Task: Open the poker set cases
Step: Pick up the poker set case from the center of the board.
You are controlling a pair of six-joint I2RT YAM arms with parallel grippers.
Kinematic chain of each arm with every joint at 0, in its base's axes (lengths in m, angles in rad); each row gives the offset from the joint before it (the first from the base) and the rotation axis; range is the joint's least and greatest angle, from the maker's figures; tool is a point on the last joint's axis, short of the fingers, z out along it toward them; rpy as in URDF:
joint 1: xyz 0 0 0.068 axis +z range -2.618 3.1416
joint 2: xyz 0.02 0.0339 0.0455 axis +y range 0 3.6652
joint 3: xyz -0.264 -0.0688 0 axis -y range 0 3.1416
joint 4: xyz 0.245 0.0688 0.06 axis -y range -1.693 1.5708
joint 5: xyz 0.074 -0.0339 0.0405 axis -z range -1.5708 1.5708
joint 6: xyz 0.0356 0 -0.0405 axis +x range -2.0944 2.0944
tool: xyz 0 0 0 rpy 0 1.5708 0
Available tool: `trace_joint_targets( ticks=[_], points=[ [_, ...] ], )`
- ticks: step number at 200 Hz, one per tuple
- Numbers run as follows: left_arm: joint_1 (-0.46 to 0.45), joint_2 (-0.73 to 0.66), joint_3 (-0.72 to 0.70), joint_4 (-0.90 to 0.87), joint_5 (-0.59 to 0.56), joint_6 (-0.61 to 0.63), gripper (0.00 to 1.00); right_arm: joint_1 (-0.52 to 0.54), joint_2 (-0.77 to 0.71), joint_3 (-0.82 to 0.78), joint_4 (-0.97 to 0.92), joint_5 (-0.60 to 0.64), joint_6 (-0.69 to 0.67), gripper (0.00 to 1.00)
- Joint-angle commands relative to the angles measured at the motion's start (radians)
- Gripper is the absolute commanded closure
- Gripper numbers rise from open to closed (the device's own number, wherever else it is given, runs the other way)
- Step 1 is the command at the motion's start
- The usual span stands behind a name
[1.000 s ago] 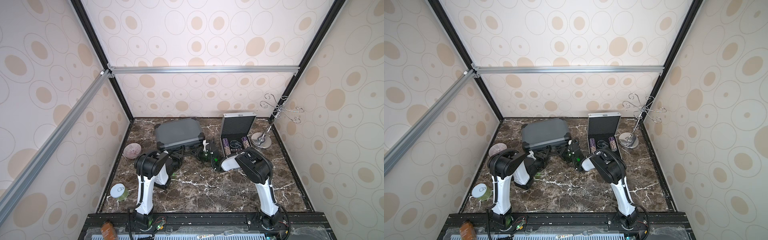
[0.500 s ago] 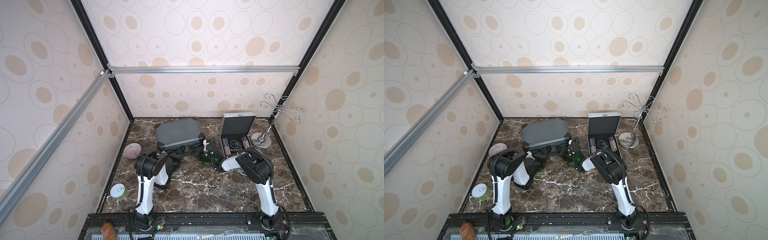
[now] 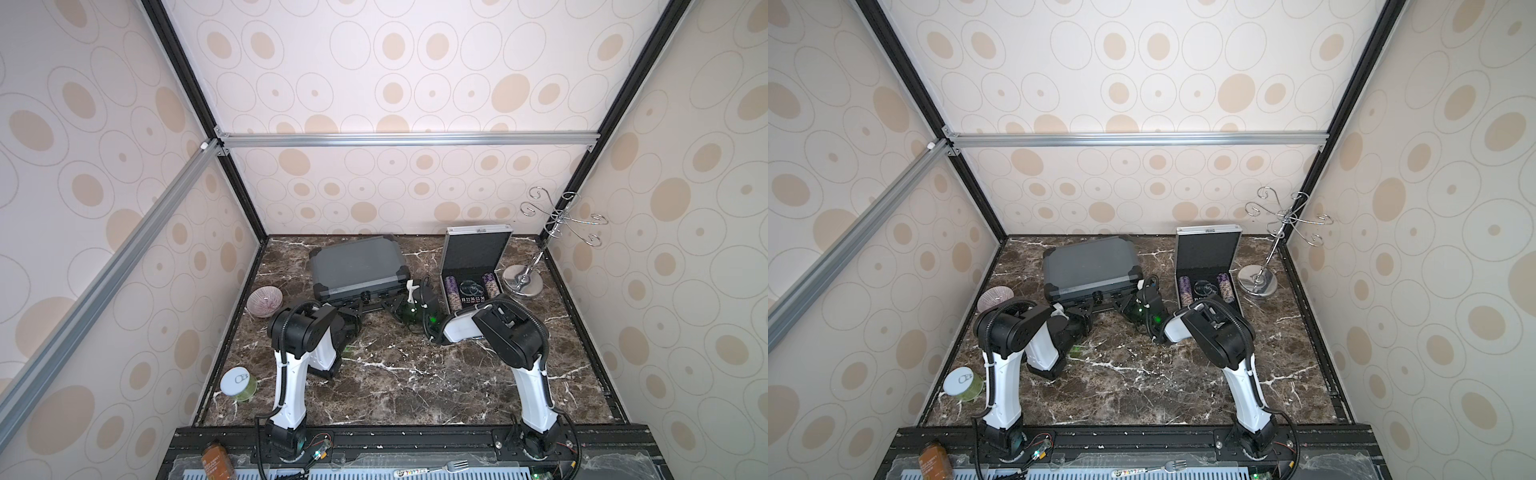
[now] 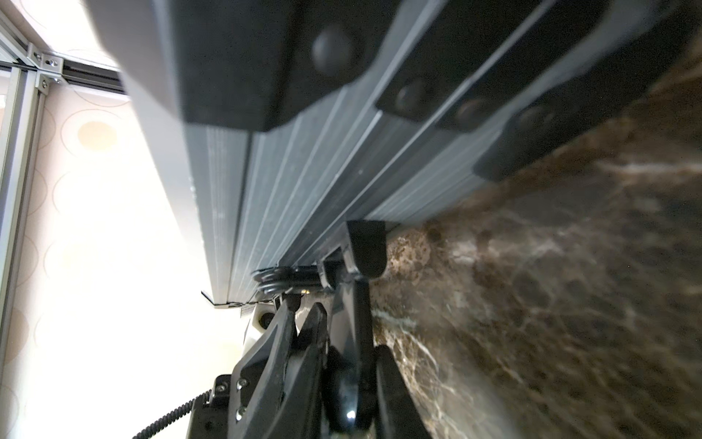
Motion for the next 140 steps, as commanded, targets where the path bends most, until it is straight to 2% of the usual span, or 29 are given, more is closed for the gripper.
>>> trace_joint_targets(
  ticks=[1,63,116,129,140],
  points=[
    [0.019,0.037,-0.043,0.115,-0.027,-0.001,0.96,0.018,-0.029,-0.068,-0.081,-0.057,-0.051,0.67],
    [-0.006,-0.064,-0.03,0.069,-0.004,-0.036,1.0,0.018,-0.074,-0.161,0.027,-0.069,-0.059,0.39],
    [-0.033,-0.184,0.003,-0.039,-0.002,-0.026,1.0,0.022,-0.09,-0.193,0.133,-0.069,-0.042,0.05],
    [-0.042,-0.198,0.009,-0.049,-0.001,-0.034,1.0,0.028,-0.089,-0.192,0.151,-0.073,-0.043,0.0],
    [-0.054,-0.206,0.013,-0.055,-0.002,-0.043,1.0,0.034,-0.087,-0.188,0.155,-0.076,-0.044,0.01]
  ],
)
